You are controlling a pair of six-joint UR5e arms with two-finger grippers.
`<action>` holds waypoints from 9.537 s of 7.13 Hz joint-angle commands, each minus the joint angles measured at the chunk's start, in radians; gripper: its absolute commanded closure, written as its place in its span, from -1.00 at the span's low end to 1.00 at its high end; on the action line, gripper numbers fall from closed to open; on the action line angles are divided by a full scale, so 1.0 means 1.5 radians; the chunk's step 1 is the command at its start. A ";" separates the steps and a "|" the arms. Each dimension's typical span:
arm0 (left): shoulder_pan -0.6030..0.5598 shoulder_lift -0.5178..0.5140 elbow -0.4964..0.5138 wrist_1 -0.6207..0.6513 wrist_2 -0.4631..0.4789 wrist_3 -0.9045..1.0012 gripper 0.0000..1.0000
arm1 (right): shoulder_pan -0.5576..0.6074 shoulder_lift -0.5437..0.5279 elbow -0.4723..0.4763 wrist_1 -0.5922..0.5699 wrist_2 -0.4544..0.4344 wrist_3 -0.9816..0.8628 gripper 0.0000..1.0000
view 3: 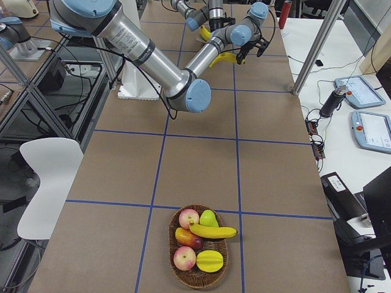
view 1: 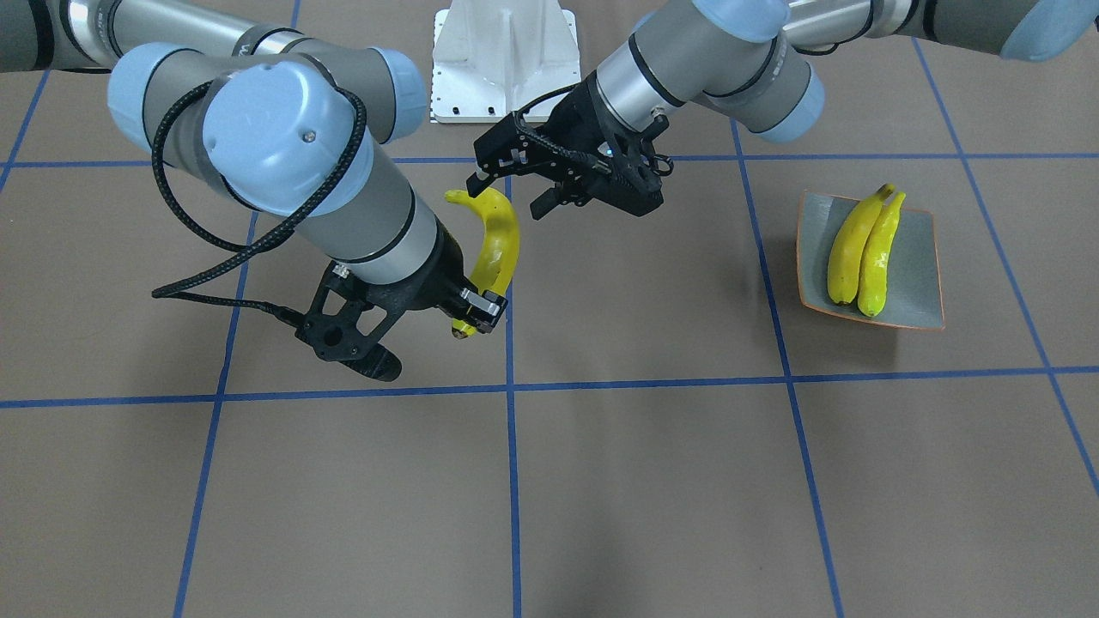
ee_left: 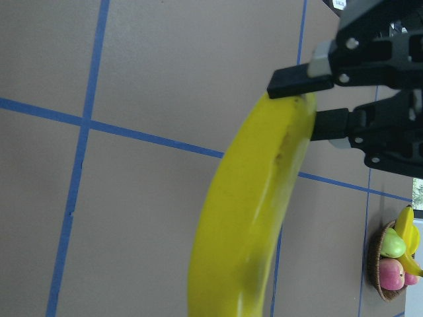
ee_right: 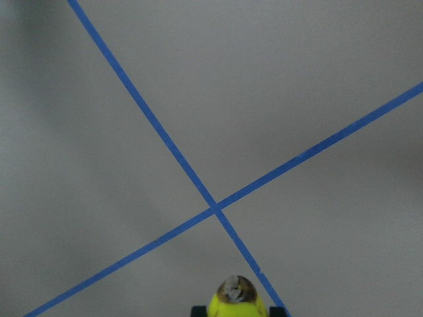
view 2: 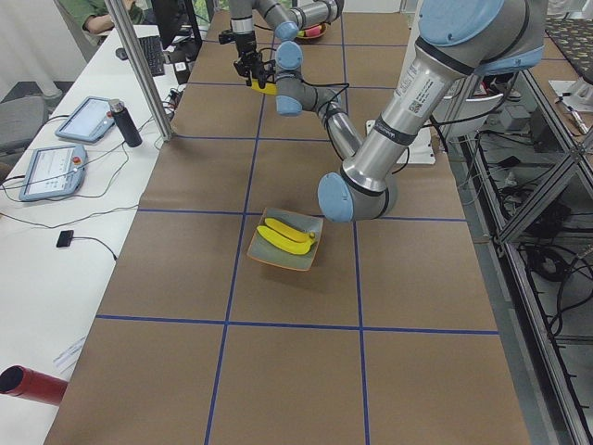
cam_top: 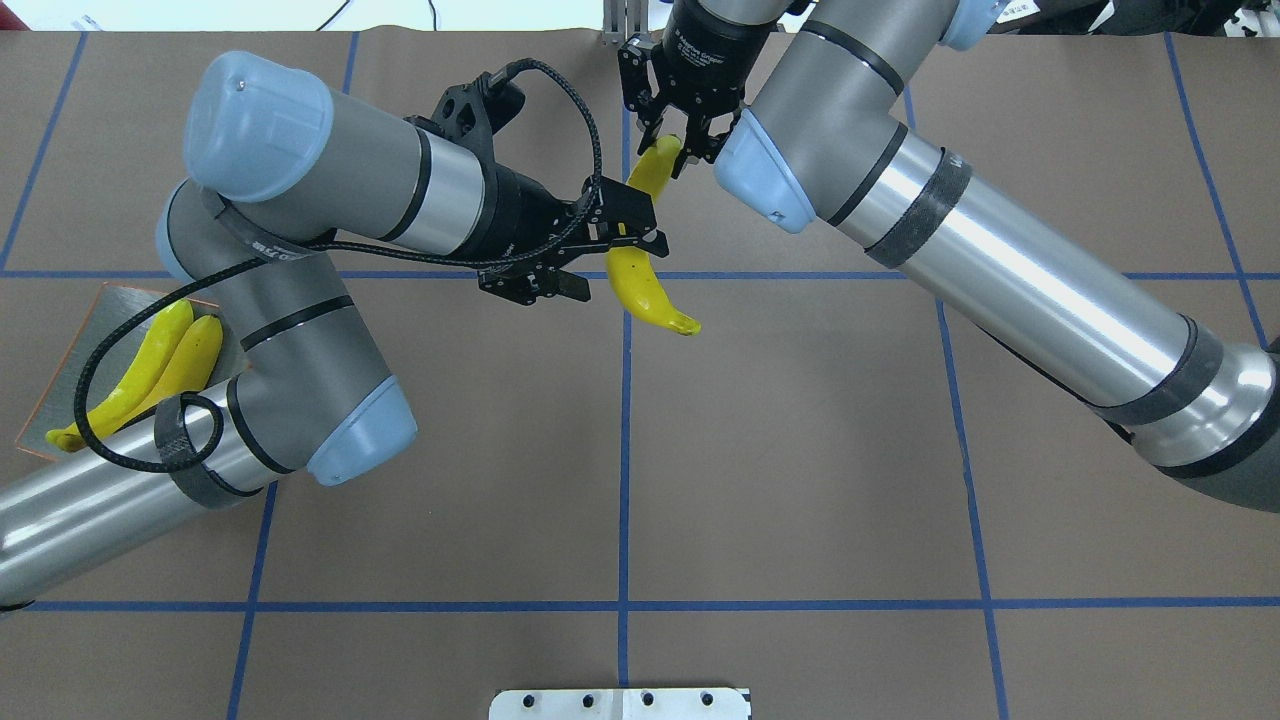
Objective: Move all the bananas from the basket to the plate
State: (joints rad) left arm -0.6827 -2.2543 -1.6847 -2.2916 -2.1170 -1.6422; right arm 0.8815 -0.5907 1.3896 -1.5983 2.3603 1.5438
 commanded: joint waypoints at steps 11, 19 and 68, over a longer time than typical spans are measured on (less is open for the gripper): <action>0.001 0.001 -0.002 -0.038 0.001 0.000 -1.00 | 0.010 -0.069 0.052 0.130 0.077 0.002 1.00; 0.009 -0.001 0.003 -0.038 0.001 0.000 -0.82 | 0.008 -0.063 0.060 0.129 0.078 0.003 1.00; -0.259 0.212 0.130 -0.213 -0.188 0.090 -0.98 | 0.306 -0.458 0.147 0.052 0.004 -0.617 -1.00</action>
State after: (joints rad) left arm -1.0739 -1.9277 -1.4906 -2.6147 -2.4093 -1.5077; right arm 1.2609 -1.2108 1.6128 -1.4322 2.3701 0.8464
